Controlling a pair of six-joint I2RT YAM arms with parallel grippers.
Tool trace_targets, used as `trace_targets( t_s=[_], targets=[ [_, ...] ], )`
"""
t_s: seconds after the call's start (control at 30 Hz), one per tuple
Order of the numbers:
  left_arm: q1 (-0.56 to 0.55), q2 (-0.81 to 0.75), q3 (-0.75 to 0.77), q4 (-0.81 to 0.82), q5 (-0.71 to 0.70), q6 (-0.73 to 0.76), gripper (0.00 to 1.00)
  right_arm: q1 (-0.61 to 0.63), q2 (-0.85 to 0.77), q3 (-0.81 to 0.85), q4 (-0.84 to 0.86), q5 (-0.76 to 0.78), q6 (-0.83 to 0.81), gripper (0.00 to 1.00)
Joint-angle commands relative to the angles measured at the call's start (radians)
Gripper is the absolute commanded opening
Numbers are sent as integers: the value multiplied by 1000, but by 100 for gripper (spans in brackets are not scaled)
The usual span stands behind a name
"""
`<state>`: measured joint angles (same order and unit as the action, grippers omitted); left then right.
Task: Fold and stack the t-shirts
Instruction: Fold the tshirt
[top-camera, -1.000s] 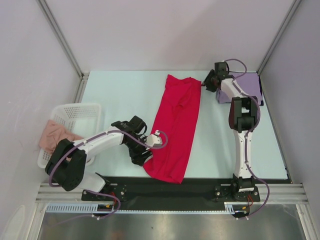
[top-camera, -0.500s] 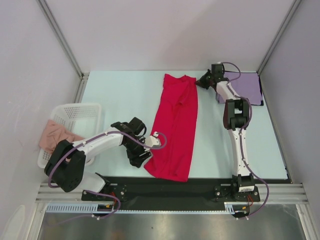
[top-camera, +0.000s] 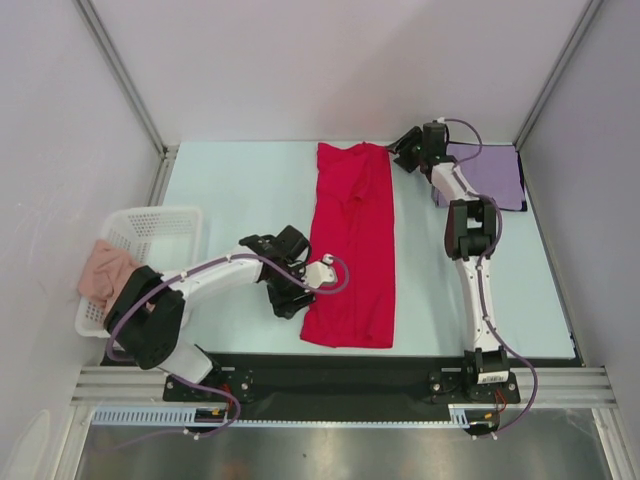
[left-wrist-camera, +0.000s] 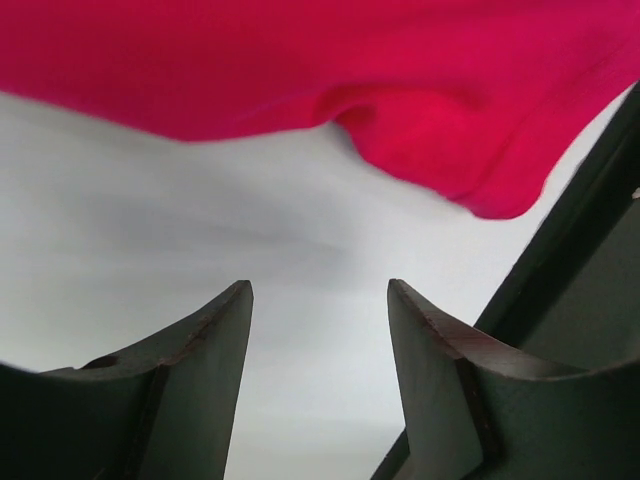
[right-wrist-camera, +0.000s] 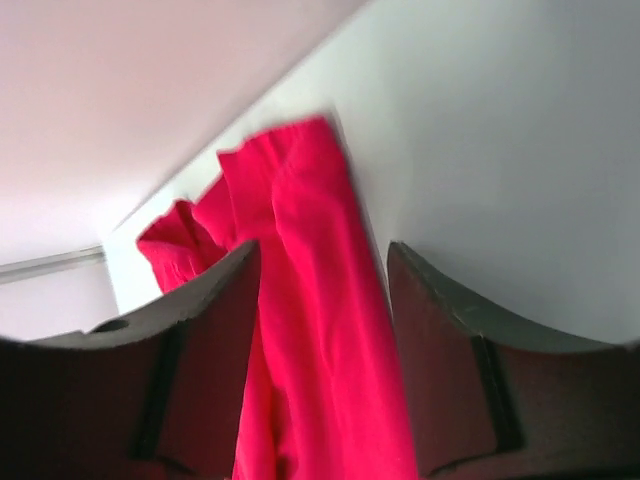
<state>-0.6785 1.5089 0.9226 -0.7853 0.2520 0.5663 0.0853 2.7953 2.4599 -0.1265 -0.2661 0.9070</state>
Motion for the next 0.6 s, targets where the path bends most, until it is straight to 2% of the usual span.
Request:
trace_targets(
  t_s=[0.0, 0.17, 0.2, 0.27, 0.3, 0.33, 0.47, 0.57],
  targets=[
    [-59, -9, 77, 0, -23, 15, 61, -4, -258, -111, -93, 34, -144, 59],
    [-104, -84, 81, 18, -17, 56, 64, 19, -527, -339, -258, 76, -279, 61],
    [-124, -104, 61, 26, -19, 67, 64, 22, -581, -475, -271, 86, -287, 61],
    [-144, -163, 30, 64, -8, 110, 64, 37, -759, -644, -292, 137, -301, 61],
    [-153, -186, 0, 81, 15, 124, 63, 45, -817, -802, -292, 152, -312, 61],
    [-153, -208, -20, 101, 76, 139, 63, 53, -938, -890, -289, 166, -315, 62],
    [-154, -315, -126, 268, 232, 161, 57, 131, -1170, -1199, -344, 153, -321, 62],
    [-161, -384, -240, 326, 299, 300, 56, 223, -1316, -1407, -399, 203, -329, 62]
  ],
)
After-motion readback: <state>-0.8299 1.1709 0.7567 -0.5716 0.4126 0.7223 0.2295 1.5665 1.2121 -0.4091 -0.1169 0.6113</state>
